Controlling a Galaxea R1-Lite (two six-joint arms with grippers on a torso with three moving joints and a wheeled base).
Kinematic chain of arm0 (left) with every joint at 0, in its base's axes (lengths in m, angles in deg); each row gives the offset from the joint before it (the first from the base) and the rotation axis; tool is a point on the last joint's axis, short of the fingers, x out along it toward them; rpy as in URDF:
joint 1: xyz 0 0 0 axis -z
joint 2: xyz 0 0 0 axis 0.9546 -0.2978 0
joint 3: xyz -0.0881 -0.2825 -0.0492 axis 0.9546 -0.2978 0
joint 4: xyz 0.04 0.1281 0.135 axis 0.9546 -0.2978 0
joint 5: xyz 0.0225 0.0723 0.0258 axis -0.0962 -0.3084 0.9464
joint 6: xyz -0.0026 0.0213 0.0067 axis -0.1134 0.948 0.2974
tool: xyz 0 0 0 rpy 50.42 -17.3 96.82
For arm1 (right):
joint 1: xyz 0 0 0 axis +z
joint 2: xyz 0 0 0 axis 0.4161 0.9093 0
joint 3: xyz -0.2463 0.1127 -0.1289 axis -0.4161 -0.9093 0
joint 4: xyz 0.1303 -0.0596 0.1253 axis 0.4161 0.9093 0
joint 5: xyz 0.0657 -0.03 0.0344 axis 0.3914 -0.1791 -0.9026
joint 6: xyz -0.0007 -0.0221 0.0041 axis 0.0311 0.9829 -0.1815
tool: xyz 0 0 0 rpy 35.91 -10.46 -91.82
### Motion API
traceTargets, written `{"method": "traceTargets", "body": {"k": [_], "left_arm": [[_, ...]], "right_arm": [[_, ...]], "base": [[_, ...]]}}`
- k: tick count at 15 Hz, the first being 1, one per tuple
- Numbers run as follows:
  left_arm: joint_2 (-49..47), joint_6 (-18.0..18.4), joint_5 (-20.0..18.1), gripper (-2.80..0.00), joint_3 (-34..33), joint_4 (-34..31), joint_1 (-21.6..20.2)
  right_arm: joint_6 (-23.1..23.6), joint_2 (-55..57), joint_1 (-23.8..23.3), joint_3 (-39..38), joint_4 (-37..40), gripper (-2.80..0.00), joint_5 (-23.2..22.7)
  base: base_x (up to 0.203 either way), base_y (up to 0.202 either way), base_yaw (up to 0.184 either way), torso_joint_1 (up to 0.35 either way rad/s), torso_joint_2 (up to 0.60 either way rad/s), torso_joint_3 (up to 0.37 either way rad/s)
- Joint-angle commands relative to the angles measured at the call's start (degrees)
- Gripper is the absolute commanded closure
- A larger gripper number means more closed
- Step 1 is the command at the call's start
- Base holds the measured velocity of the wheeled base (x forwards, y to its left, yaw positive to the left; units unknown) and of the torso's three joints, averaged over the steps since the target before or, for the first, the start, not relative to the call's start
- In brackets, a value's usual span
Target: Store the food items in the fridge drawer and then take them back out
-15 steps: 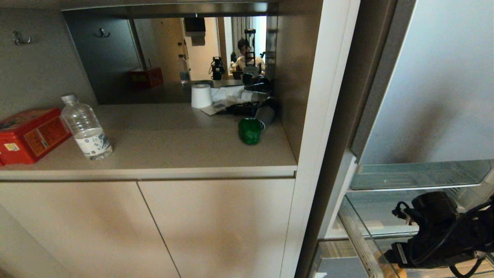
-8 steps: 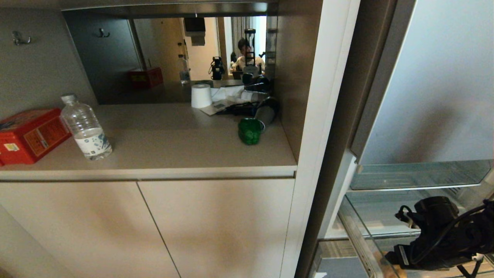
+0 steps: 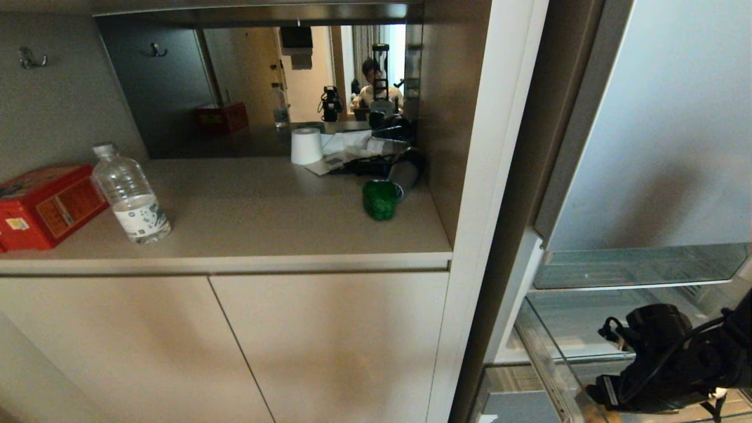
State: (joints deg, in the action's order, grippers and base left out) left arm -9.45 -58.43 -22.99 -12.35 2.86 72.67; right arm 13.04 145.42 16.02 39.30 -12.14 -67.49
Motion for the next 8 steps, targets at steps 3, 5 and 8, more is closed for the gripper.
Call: {"method": "traceTargets", "body": {"k": [3, 5, 8], "left_arm": [[0.0, 0.0, 0.0, 0.0, 0.0, 0.0, 0.0], [0.0, 0.0, 0.0, 0.0, 0.0, 0.0, 0.0], [0.0, 0.0, 0.0, 0.0, 0.0, 0.0, 0.0]], "right_arm": [[0.6, 0.1, -0.8, -0.1, -0.1, -2.8, 0.1], [0.7, -0.7, -0.6, -0.7, -0.1, -2.8, 0.1], [0.8, -0.7, -0.3, -1.2, 0.0, -2.8, 0.1]], "base": [[0.0, 0.0, 0.0, 0.0, 0.0, 0.0], [0.0, 0.0, 0.0, 0.0, 0.0, 0.0], [0.0, 0.0, 0.0, 0.0, 0.0, 0.0]]}}
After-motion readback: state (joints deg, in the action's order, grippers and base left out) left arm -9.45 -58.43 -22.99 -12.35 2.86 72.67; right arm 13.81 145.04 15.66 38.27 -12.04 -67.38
